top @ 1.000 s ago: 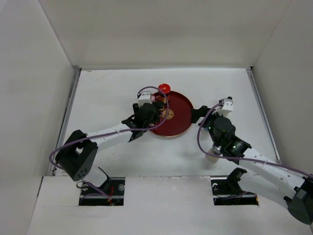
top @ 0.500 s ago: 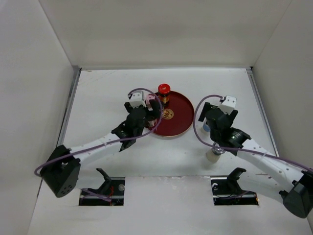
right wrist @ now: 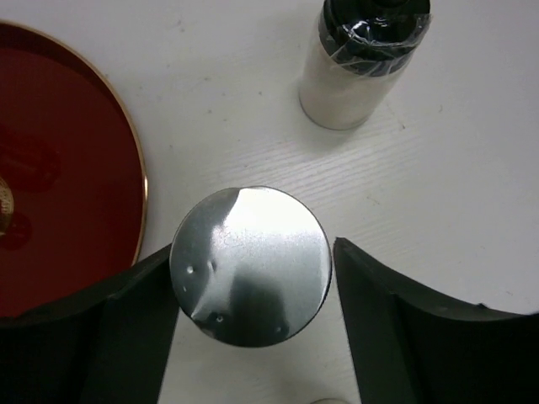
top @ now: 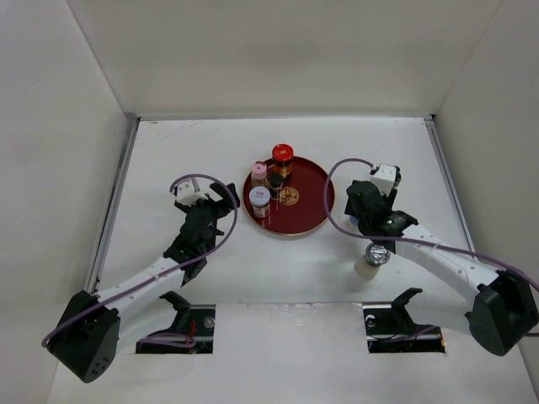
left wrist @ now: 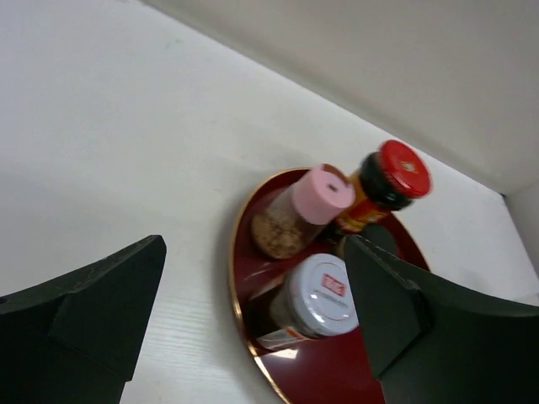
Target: Organize the condiment bottles
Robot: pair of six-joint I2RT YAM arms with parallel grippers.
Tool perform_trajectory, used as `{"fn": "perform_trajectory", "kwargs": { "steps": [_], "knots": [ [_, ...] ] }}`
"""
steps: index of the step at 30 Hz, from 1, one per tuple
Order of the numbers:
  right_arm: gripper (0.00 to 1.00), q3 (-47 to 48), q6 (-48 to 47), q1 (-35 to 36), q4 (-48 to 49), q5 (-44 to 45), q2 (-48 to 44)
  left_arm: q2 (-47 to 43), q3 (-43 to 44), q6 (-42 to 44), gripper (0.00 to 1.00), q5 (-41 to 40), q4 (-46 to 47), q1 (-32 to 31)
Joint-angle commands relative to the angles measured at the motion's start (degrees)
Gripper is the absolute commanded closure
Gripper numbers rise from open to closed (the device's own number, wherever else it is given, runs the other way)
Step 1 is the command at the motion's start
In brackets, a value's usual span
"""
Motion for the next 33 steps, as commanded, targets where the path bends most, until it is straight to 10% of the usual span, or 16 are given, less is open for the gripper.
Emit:
{"fn": "perform_trajectory", "kwargs": {
  "steps": [1,9,33],
  "knots": [
    [0.3,3.72,0.06,-0.87,2.46,-0.72,2.08,-1.85,-1.95,-5.15,0.13,0.55,3.54,2.68],
    [0.45,12.58,-7.39,2.99,6.84,5.27,-1.17,-1.94,-6.08,-5.77,0.13,0.2,9.96,3.74],
    [0.39,37.91,-14.36,0.01,27.25,-12.84,39.44,4.57,-6.08,-6.91,0.14,0.99,12.16,4.97]
  ]
}}
